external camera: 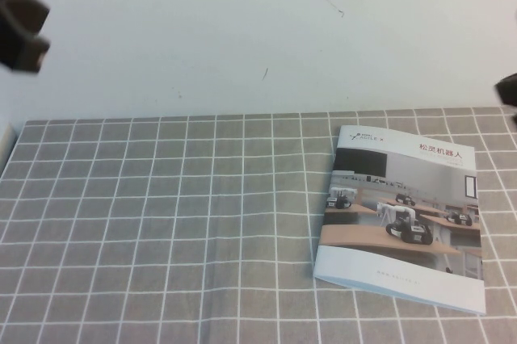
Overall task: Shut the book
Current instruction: 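Close the open booklet and leave it lying on the table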
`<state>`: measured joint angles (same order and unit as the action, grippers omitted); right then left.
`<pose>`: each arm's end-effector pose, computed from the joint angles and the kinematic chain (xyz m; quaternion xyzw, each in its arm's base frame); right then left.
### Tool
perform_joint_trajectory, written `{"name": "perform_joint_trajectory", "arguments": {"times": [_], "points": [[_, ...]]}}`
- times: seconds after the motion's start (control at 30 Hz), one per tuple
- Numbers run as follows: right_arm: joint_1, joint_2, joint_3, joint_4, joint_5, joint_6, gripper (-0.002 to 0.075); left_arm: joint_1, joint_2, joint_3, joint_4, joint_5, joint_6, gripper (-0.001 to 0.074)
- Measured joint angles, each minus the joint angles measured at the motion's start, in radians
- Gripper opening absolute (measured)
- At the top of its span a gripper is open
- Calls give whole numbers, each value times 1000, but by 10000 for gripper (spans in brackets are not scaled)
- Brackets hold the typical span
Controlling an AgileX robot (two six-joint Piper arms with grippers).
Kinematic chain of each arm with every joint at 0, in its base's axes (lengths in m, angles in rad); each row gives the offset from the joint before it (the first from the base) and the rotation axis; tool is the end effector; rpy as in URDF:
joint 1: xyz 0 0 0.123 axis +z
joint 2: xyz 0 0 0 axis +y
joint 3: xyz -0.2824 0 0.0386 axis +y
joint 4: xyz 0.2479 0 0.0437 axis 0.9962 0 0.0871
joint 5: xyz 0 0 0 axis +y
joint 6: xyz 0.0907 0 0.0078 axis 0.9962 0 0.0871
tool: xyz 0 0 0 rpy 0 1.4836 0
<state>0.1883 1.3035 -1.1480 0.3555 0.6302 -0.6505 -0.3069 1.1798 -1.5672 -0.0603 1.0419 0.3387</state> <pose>0.2757 0.0716 0.3551 -0.2852 0.8496 0.0554 0.4402 0.2061 -0.0703 0.4840 0.2772 0.8313 -0.0225 0.4812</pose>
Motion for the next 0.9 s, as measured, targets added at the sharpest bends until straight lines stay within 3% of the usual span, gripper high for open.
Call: {"name": "perform_joint_trajectory", "arguments": {"times": [0.23, 0.43, 0.6, 0.9], "points": [[0, -295, 76, -108, 158, 27, -3, 0, -232, 386, 44, -219, -54, -4], [0, -540, 301, -120, 184, 43, -3, 0, -494, 756, 44, -490, -113, -4], [0, -730, 500, -84, 164, 47, -3, 0, -673, 985, 44, -608, -173, -4], [0, -926, 736, 24, 36, 47, -3, 0, -756, 1155, 44, -658, -185, -4]]}}
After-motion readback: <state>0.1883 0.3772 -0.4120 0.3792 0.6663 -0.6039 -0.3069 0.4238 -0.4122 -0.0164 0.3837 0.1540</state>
